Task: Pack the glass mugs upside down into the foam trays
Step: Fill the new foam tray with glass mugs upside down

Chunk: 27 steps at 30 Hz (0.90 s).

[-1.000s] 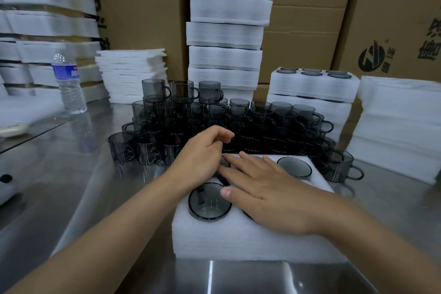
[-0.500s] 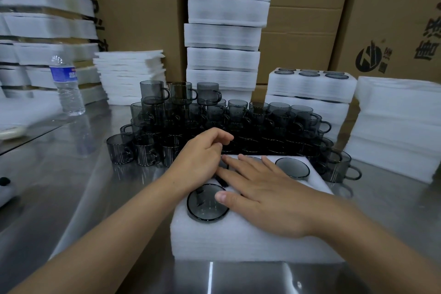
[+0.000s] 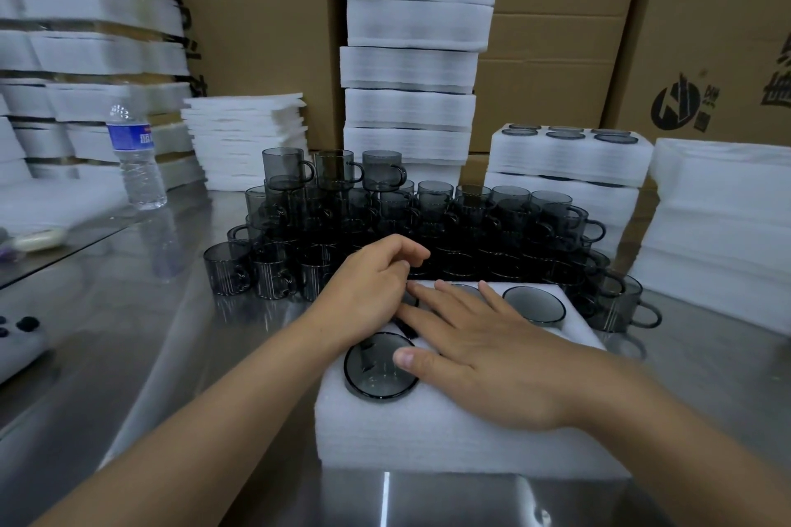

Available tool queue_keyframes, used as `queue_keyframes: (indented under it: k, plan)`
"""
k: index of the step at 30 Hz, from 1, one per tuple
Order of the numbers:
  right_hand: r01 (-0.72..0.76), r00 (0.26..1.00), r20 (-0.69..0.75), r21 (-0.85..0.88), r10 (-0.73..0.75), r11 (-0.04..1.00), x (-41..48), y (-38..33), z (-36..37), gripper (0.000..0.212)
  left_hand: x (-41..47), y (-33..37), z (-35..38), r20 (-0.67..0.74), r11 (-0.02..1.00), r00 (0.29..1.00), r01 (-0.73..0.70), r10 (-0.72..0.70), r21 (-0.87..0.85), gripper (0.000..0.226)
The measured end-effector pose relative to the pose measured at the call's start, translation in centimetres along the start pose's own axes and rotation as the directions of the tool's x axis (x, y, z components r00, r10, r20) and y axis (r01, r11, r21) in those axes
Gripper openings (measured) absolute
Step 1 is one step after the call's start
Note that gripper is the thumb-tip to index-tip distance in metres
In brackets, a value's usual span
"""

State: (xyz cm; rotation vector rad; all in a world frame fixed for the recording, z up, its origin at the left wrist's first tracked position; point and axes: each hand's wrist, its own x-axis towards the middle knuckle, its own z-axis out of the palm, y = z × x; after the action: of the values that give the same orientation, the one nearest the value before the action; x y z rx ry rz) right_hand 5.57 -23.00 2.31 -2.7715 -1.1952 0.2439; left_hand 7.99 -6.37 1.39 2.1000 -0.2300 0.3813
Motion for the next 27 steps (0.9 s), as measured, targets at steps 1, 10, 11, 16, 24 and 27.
queue_keyframes:
  k: [1,10,11,16,24,27]
  plan:
    - [-0.001,1.000,0.006,0.001,0.001,1.000,0.0,0.0,0.0,0.065,0.0,0.0,0.0,0.003,1.000,1.000,-0.001,0.001,0.003,0.037]
    - [0.007,1.000,0.008,-0.001,-0.007,1.000,0.0,-0.1,-0.2,0.066,0.0,0.0,0.0,0.030,0.998,0.999,-0.024,0.022,0.058,0.034]
    - [0.010,1.000,-0.002,0.000,-0.010,1.000,0.0,-0.1,-0.2,0.066,-0.1,0.0,0.0,0.043,0.998,0.999,-0.023,0.020,0.062,0.032]
    - [0.030,0.997,-0.067,0.013,-0.029,0.999,0.0,0.0,0.2,0.070,-0.2,0.2,-0.1,0.076,0.995,0.997,-0.025,0.017,0.097,0.028]
    - [0.065,0.987,-0.147,0.020,-0.062,0.998,0.0,-0.1,0.2,0.067,1.0,0.8,0.1,0.201,0.898,0.979,-0.125,0.042,0.421,0.032]
    - [0.044,0.993,-0.107,0.034,-0.040,0.998,-0.1,0.0,0.0,0.065,3.5,1.1,-1.1,0.249,0.796,0.968,-0.179,0.037,0.578,0.049]
